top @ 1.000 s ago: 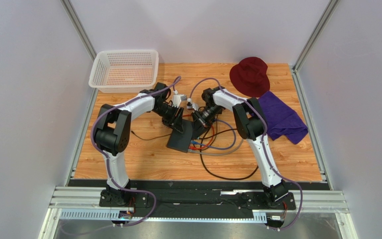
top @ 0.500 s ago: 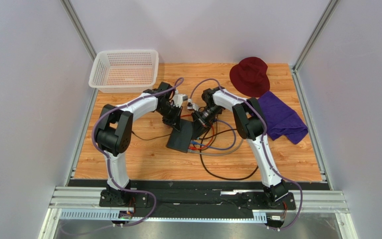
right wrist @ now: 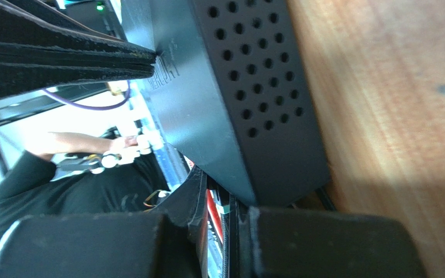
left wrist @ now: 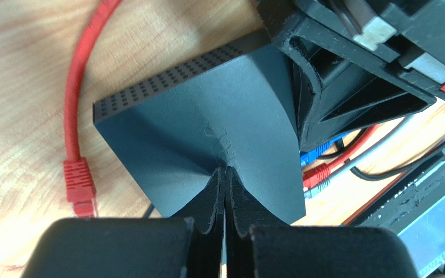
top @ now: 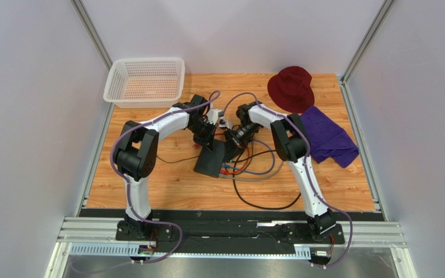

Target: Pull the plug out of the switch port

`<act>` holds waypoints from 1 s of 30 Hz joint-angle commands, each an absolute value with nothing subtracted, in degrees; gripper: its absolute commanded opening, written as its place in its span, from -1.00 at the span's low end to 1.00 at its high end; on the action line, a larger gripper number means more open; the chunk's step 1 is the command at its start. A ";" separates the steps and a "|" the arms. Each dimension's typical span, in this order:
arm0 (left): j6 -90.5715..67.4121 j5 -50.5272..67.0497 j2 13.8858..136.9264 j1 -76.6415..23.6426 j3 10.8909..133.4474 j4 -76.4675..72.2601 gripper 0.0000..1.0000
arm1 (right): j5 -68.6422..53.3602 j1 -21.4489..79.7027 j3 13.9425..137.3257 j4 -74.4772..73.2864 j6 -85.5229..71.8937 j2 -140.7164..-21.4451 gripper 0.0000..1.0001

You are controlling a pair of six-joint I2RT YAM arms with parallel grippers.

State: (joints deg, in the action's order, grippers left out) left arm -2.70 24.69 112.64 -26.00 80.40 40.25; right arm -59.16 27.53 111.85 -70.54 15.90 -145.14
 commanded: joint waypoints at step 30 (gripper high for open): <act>2.20 8.00 118.83 -28.65 78.93 41.57 -1.00 | -45.61 25.49 100.63 -69.78 17.84 -148.36 -1.00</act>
State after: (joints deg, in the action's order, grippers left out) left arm -1.98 19.33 113.47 -28.38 82.76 42.39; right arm -61.63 25.85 103.98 -70.26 17.15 -142.82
